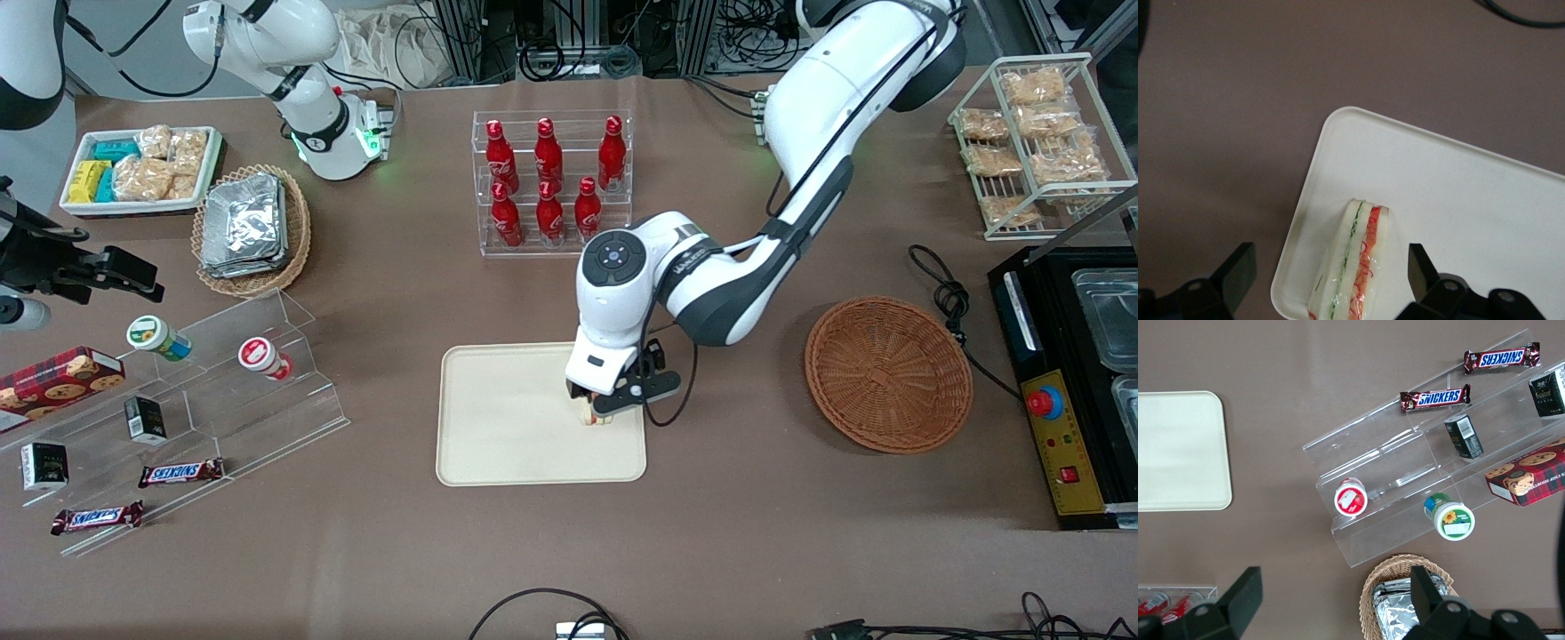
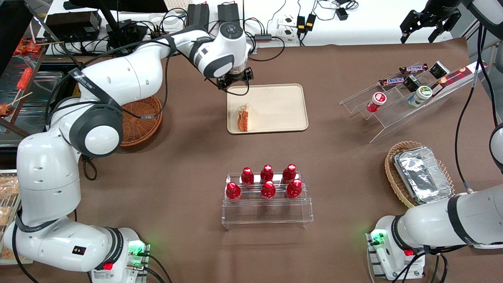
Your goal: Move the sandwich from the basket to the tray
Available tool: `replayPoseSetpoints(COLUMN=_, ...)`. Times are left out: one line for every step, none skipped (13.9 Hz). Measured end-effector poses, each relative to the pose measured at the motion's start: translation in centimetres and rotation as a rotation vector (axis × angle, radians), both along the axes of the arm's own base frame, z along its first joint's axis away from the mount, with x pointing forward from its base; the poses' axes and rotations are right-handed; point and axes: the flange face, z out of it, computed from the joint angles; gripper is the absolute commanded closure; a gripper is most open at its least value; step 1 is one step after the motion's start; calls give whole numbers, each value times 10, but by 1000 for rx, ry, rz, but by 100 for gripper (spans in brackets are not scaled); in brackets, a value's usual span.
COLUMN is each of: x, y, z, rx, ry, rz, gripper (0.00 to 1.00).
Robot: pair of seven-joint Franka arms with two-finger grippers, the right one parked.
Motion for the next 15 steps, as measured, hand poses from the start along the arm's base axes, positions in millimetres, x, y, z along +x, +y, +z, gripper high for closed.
replayPoseSetpoints(x=4, y=9, z=13, rx=15, ry=-4, rz=25, gripper=0)
replayPoseSetpoints(x=7, y=20, z=28, rx=37, ry=-5, rz=53, gripper=0)
replayPoseSetpoints(x=11, y=32, z=45, rx=59, ry=-8, rz=79, gripper=0)
replayPoseSetpoints(x=15, y=45, z=63, rx=73, ry=-16, rz=103, gripper=0)
replayPoseSetpoints(x=18, y=57, z=80, rx=80, ry=-27, rz=126, gripper=0)
replayPoseSetpoints(x=21, y=68, z=96, rx=75, ry=-36, rz=149, gripper=0)
replayPoseSetpoints(x=25, y=80, z=110, rx=65, ry=-42, rz=173, gripper=0)
replayPoseSetpoints(x=28, y=94, z=120, rx=71, ry=-42, rz=197, gripper=0)
replayPoseSetpoints(x=29, y=108, z=127, rx=91, ry=-27, rz=213, gripper=0)
replayPoseSetpoints(x=31, y=121, z=133, rx=100, ry=-4, rz=215, gripper=0)
replayPoseSetpoints(x=34, y=133, z=141, rx=94, ry=18, rz=211, gripper=0)
replayPoseSetpoints(x=37, y=146, z=150, rx=86, ry=34, rz=206, gripper=0)
replayPoseSetpoints(x=41, y=160, z=160, rx=82, ry=42, rz=202, gripper=0)
replayPoseSetpoints(x=44, y=174, z=168, rx=71, ry=51, rz=195, gripper=0)
replayPoseSetpoints(x=46, y=186, z=176, rx=57, ry=57, rz=187, gripper=0)
